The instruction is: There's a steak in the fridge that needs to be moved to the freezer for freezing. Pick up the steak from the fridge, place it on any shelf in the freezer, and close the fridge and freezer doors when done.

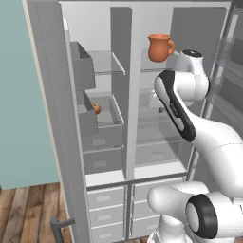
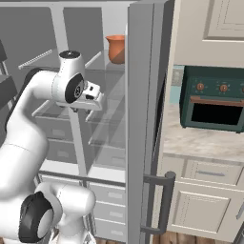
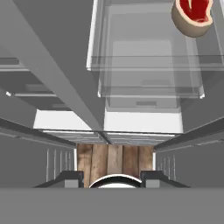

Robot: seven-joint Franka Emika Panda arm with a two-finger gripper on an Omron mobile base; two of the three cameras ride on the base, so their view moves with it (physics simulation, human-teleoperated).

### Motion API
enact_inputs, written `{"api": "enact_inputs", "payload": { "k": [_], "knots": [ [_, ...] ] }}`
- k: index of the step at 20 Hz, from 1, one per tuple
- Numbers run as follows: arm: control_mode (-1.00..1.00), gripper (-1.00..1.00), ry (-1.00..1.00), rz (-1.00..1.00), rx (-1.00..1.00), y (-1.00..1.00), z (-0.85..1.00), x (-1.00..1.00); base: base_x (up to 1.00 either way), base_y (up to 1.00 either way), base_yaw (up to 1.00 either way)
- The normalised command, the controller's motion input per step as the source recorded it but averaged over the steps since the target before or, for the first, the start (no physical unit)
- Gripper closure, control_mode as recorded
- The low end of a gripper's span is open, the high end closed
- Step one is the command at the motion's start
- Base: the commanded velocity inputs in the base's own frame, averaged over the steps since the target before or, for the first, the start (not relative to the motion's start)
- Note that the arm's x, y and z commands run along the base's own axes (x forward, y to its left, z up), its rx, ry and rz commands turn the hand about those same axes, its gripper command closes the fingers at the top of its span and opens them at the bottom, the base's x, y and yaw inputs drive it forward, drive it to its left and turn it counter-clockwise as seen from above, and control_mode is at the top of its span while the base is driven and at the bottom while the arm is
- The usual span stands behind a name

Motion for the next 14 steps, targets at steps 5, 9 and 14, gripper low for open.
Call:
{"api": "enact_inputs", "payload": {
  "k": [5,9,14],
  "knots": [
    [-1.00,-1.00,-0.01,0.00,0.00,-0.01,0.00,-0.60,0.00,0.00,0.00],
    [-1.00,-1.00,-0.10,0.00,-0.01,-0.16,-0.01,-0.62,0.00,0.00,0.00],
    [-1.00,-1.00,-0.16,0.00,-0.03,-0.21,-0.05,-0.05,0.00,0.00,0.00]
  ]
}}
